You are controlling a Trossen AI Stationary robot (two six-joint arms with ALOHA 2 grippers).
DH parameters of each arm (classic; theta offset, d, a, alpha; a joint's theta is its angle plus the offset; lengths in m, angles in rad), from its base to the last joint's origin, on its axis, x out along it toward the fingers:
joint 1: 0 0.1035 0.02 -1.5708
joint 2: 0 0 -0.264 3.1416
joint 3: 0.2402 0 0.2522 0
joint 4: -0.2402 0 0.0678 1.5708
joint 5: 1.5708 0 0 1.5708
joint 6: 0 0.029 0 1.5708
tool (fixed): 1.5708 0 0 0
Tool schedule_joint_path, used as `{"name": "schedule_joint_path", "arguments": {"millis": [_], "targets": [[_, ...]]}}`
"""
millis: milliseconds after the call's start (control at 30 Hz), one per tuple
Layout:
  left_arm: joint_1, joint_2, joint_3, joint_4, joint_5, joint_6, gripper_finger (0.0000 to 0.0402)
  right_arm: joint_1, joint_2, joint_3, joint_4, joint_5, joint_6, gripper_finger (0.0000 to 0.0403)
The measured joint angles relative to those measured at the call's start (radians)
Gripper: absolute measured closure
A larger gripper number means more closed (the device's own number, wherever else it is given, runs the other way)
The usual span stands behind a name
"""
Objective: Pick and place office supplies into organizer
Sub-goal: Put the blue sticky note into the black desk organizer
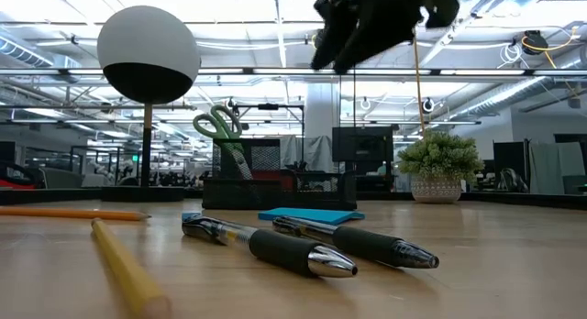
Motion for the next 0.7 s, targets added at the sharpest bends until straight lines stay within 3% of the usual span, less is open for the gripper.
{"name": "schedule_joint_path", "arguments": {"millis": [233,700], "targets": [[0.006,0.0,0.0,-0.005,0.0,-0.001,0.0206,-0.006,0.155,0.155,-0.194,0.0,-0.111,0.0195],[0.006,0.0,0.0,-0.005,0.003,0.0,0.0206,-0.006,0.261,0.204,-0.203,0.0,-0.299,0.0195]]}}
